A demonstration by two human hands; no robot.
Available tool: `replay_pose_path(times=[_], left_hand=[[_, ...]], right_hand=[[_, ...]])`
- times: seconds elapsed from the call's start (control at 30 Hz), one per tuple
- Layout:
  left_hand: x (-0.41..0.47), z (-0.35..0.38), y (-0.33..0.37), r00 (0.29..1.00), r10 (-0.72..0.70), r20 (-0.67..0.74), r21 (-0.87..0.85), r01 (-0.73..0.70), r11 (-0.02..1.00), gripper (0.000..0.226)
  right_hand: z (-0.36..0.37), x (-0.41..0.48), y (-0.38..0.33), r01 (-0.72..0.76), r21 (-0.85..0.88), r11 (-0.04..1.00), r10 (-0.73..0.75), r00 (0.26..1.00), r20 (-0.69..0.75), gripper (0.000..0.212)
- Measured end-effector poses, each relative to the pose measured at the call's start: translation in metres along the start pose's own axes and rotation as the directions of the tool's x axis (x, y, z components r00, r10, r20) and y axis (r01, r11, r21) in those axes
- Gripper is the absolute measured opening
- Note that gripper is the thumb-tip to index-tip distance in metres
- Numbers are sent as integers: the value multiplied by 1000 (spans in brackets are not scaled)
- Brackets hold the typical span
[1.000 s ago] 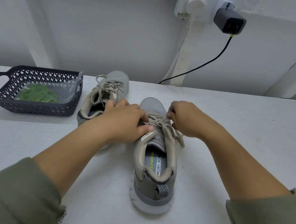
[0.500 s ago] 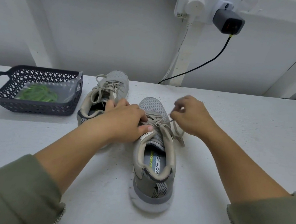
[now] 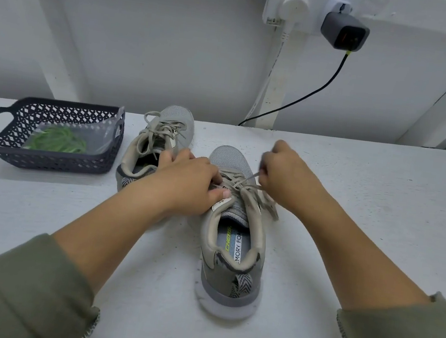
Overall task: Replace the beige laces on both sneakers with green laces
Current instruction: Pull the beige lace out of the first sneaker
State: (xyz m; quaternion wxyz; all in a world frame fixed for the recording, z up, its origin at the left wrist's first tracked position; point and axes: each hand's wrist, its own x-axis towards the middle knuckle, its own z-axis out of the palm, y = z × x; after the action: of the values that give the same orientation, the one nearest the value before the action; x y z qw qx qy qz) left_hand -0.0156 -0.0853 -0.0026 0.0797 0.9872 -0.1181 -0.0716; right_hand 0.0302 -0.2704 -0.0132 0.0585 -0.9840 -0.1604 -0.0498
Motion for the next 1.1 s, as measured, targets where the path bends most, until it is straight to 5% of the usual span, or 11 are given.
replay_pose_path(times=[0.07,0.2,0.3,0.47,0.53,0.6,0.73,0.8,0.93,1.03,1.1], left_hand=[[-1,0,0,1000,4,-1,5,-4,1000,44],[0,0,1,1000,1,4,13,-1,1000,45],[1,0,1,1000,1,7,19,-1,1000,46],[1,0,0,1000,5,5,5,-5,1000,45],[1,0,0,1000,7,4,7,-7,1000,45],[1,1,1,1000,3,4,7,-3,1000,44],[1,1,1,1000,2,5,23,-2,1000,47],[0,1,1,1000,1,6,22,-1,1000,47],[0,1,0,1000,6,5,14,-6,1000,45],[1,1,0,1000,4,4,17,-4,1000,45],[1,1,1,1000,3,6,27,-3,1000,45]], right_hand=[[1,-4,0,-91,-116,989,91,996,-5,19],[2,-3,-3,307,-71,949,-308,951,-10,23],[2,-2,-4,408,-74,910,-411,911,-22,11],[-5,-3,12,-150,-235,960,155,988,5,23],[-5,-5,8,-106,-206,973,119,991,54,34],[-1,-3,2,99,-55,994,-96,994,52,38],[2,-2,-9,366,44,930,-368,929,32,14],[2,-1,-2,294,11,956,-294,956,-10,14],[-3,-4,9,-77,-272,959,77,997,-10,21],[-2,-6,2,136,-138,981,-135,991,22,35],[-2,-6,-4,323,-35,946,-322,947,17,25]])
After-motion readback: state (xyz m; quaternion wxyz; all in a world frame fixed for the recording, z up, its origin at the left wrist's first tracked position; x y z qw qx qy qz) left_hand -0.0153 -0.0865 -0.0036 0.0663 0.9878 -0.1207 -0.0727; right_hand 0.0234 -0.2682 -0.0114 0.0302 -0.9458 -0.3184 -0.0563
